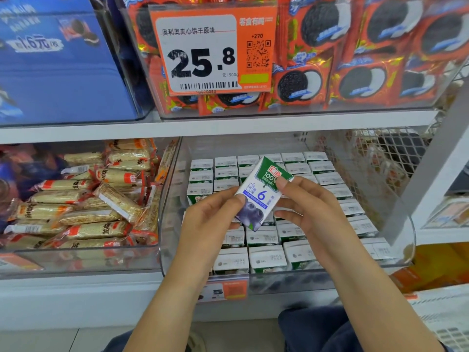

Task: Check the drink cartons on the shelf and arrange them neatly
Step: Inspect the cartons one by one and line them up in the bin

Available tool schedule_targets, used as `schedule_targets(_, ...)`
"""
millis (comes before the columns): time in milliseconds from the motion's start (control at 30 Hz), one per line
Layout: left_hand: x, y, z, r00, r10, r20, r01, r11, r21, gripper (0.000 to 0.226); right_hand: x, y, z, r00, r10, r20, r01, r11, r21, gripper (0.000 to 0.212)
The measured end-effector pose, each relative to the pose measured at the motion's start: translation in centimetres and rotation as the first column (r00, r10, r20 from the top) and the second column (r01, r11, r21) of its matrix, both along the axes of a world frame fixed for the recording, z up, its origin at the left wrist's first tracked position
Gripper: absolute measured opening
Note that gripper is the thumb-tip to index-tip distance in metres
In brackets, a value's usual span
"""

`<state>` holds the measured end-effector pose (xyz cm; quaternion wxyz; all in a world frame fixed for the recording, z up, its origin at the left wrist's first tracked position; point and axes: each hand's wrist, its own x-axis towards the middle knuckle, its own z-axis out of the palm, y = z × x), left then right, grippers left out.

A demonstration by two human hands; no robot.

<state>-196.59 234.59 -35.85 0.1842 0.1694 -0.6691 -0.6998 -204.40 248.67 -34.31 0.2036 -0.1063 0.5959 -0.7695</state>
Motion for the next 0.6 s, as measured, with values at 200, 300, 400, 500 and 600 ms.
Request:
schedule_targets(200,0.0,0.1,0.1,0.999,-0.047,0.012,0.048,0.998,-0.050,0.019,0.1,-0.1,-0.1,0.999,-0.035,-0.024,0.034,0.998,-0.061,0.029)
schedule_targets(300,0.1,0.3,-0.3,1.000,-0.022,0.002,0.021,0.965,-0.261,0.021,0.0,-0.5,-0.4,0.992,-0.114,-0.063,0.114,0.993,0.002,0.022)
schedule_targets(400,0.3,0.8,-0.7,0.998,0.038,-0.055,-0.059,0.888,-0.456,0.033,0.0,-0.7,-0.7,0.981,-0.159,-0.114,0.168,0.983,0.073,0.015)
schedule_targets(500,0.4,1.1,-1.1,0.996,0.083,-0.028,-0.079,0.714,-0.696,0.059,0.3,-1.0,-0.8,0.975,-0.162,-0.151,0.179,0.979,0.101,0.019)
schedule_targets(600,0.3,1.0,-1.3,0.990,0.134,-0.036,-0.115,0.642,-0.758,0.067,0.7,-1.4,-0.8,0.977,-0.139,-0.161,0.158,0.981,0.111,0.031)
